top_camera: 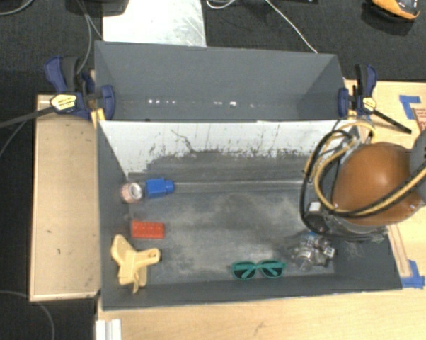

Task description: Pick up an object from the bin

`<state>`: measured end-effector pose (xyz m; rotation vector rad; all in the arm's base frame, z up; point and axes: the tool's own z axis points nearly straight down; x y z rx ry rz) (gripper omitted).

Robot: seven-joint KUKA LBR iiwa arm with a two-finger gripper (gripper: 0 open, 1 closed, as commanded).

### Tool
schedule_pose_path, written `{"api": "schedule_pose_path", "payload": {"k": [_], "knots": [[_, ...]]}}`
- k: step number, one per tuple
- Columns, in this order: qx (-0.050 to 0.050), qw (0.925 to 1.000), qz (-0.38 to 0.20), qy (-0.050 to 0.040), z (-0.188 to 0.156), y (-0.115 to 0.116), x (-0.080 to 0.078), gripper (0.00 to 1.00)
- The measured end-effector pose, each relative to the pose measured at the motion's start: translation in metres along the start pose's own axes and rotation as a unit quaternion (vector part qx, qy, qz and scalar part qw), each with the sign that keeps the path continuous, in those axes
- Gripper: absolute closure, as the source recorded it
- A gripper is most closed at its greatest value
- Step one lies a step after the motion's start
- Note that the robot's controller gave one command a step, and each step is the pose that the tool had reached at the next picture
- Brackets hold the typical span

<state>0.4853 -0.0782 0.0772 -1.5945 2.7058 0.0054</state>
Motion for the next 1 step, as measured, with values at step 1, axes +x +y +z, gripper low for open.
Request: {"api": "schedule_pose_path", "payload": {"k": [1], "knots": [[0.001,1.0,0.001,-0.0007,-0.0085,-0.0005,-0.0003,1.0]]}}
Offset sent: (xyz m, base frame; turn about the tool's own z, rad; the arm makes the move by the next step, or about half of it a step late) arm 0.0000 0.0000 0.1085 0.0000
